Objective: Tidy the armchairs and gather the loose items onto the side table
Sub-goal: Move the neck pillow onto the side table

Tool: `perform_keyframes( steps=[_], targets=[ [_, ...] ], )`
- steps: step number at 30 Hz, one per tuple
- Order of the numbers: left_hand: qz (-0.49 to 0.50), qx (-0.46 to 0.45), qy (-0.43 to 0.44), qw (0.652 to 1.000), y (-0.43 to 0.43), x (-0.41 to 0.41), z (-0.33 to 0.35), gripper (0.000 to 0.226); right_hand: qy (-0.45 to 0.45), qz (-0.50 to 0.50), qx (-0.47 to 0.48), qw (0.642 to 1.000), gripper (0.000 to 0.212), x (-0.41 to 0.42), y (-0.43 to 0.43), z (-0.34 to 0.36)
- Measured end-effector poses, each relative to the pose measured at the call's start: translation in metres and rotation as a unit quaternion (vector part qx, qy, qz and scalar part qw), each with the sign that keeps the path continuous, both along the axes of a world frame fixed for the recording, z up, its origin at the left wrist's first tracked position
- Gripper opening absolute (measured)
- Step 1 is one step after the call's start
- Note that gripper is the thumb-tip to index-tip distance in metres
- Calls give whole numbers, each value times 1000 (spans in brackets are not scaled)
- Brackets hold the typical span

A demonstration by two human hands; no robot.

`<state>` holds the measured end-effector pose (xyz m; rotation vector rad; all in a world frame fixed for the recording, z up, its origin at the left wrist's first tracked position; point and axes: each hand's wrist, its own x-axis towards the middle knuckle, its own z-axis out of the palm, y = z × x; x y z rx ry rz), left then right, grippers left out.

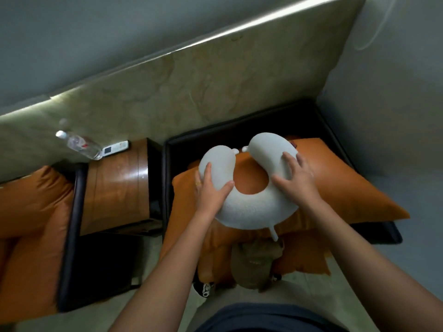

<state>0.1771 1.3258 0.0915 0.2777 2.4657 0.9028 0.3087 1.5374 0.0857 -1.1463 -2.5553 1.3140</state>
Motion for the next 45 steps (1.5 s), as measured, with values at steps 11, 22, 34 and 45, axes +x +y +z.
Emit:
perform_keyframes(
  steps=[11, 22, 34, 45],
  targets=[
    [95, 78, -55, 991, -21, 19, 0, 100, -33, 2, -16, 999, 92, -5, -17, -10],
    [239, 59, -25, 969, -200, 27, 5, 98, -17, 152, -28, 988, 90, -51, -177, 1],
    [314, 70, 6, 947, -483, 20, -15, 92, -14, 231, -25, 973, 90, -83, -457, -5],
    [211, 76, -22, 974, -505, -50, -30, 91, -36, 151, -17, 988, 91, -107, -487, -30]
  ],
)
